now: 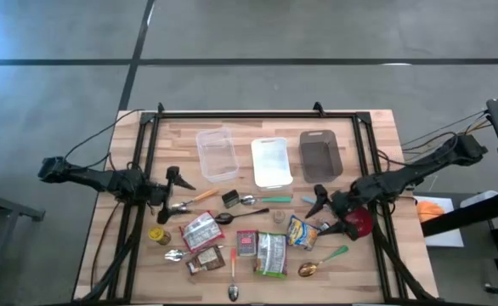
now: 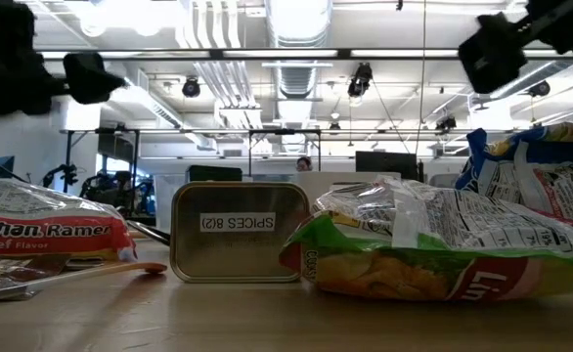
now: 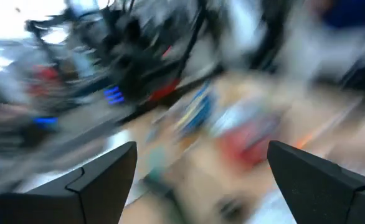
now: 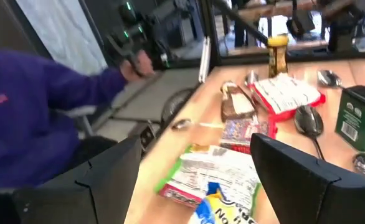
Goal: Pick & Place Food Item
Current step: Put the blue noodle pack into the white bin
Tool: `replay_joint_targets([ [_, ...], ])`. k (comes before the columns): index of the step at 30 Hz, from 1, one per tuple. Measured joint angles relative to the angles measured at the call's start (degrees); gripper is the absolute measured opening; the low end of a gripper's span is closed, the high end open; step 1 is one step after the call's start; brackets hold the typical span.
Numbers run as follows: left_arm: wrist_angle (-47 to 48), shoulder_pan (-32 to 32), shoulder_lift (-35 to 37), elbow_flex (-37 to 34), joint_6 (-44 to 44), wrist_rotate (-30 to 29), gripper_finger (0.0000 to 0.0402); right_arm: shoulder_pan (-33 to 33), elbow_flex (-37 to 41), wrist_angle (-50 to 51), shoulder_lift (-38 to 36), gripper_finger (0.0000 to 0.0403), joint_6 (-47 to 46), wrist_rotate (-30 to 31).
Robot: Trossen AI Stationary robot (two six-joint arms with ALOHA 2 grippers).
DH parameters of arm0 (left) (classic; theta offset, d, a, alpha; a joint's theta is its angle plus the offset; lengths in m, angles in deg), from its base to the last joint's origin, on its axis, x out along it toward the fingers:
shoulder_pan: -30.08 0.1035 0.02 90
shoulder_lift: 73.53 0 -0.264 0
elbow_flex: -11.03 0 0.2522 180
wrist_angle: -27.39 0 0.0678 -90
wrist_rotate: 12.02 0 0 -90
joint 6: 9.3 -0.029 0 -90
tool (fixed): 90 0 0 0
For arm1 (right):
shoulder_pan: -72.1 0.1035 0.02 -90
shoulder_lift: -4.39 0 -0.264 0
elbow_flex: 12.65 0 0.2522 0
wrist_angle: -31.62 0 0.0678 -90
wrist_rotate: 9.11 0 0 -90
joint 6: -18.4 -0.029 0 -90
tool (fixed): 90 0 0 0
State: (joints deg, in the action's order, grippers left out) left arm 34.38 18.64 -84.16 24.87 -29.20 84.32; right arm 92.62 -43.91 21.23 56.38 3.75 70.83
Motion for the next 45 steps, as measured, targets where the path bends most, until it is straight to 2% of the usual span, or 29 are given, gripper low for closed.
replay_joint_targets([
  [1, -1.2, 0.0, 0.0, 0.0, 6.1, 2.8, 0.0363, 0.0, -1.9, 2.2, 2.0, 0.0300, 1.0, 0.0],
  [2, -2.7, 0.0, -0.1, 0.0, 8.2, 4.4, 0.0363, 0.0, -3.9, 5.4, 3.8, 0.0300, 2.4, 0.0],
  [5, -9.7, 0.3, -0.1, 0.2, 14.1, 2.9, 0.0363, 0.0, -11.0, 17.6, 8.4, 0.0300, 4.2, 1.8],
  [9, -1.7, 1.5, -0.1, 4.5, 29.4, -4.1, 0.0363, 0.0, -18.7, 29.4, 13.2, 0.0300, 4.3, 7.6],
  [12, 5.1, 1.8, -0.1, 7.3, 37.3, -4.3, 0.0363, 0.0, -21.4, 32.2, 15.1, 0.0300, 3.7, 10.3],
  [17, 5.7, 1.8, -0.1, 7.9, 38.9, -4.2, 0.0363, 0.0, -23.1, 35.7, 16.5, 0.0300, -3.2, 10.6],
  [22, 5.2, 1.8, -0.1, 7.9, 40.9, -4.3, 0.0363, 0.0, -23.4, 41.2, 16.4, 0.0300, -10.5, 13.3],
  [32, 4.9, 1.8, -0.1, 7.9, 40.8, -4.4, 0.0363, 0.7, -23.6, 41.1, 16.3, 0.0300, -2.9, 13.3],
  [40, 4.9, 1.8, -0.1, 7.9, 44.5, -11.4, 0.0363, 1.9, -23.7, 41.2, 16.3, 0.0300, -3.2, 13.5],
  [45, 4.9, 1.8, -0.1, 7.9, 47.1, -11.5, 0.0363, 3.5, -27.2, 43.1, 16.4, 0.0293, -6.0, 15.2],
])
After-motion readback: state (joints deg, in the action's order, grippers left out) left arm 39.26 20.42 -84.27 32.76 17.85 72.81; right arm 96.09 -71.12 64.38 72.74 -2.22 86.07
